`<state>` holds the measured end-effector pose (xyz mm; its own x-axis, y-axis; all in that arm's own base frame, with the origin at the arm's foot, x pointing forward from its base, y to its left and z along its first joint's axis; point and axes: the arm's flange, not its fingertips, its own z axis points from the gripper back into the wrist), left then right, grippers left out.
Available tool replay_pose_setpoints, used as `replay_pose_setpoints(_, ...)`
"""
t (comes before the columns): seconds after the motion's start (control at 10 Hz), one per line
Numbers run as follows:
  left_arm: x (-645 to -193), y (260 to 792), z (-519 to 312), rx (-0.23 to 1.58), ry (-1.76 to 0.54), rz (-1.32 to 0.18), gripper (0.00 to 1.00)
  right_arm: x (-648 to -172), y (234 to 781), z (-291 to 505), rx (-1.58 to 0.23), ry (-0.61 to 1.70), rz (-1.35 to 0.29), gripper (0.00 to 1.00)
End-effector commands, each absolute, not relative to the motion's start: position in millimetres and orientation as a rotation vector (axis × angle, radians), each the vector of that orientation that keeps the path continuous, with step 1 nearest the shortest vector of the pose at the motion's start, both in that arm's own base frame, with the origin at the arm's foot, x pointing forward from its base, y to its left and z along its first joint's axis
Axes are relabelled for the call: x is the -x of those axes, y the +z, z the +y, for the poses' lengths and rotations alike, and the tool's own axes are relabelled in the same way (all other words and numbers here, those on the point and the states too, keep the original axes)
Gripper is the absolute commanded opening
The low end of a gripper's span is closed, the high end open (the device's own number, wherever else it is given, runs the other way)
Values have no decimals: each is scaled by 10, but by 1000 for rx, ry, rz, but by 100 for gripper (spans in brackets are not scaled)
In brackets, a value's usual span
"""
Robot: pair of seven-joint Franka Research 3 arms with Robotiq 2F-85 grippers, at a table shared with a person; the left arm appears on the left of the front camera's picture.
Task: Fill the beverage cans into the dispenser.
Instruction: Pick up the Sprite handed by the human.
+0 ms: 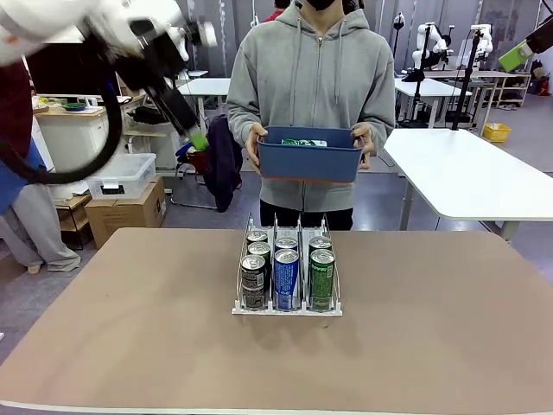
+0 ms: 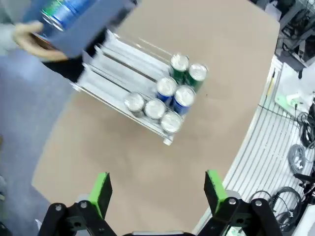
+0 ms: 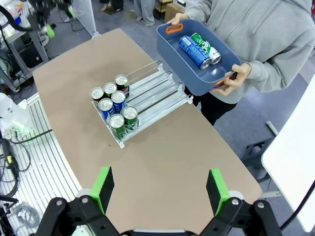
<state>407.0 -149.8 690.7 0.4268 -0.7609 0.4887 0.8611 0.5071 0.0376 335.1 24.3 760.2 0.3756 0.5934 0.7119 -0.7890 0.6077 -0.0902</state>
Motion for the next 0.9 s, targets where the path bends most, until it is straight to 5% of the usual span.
replay_pose_setpoints(0.0,-4247,7337,-1342,244,-1080,-556,100,-3357,7602,244,-285,900,-779,100)
replay_pose_setpoints(0.3,-4093,7963,-943,197,-1007,-763,100,-3357,7602,244,-285,900,-779,100)
replay_pose_setpoints(0.8,-4014,8221,-770,182,-949,-793,100,-3357,7602,244,-285,900,-779,100)
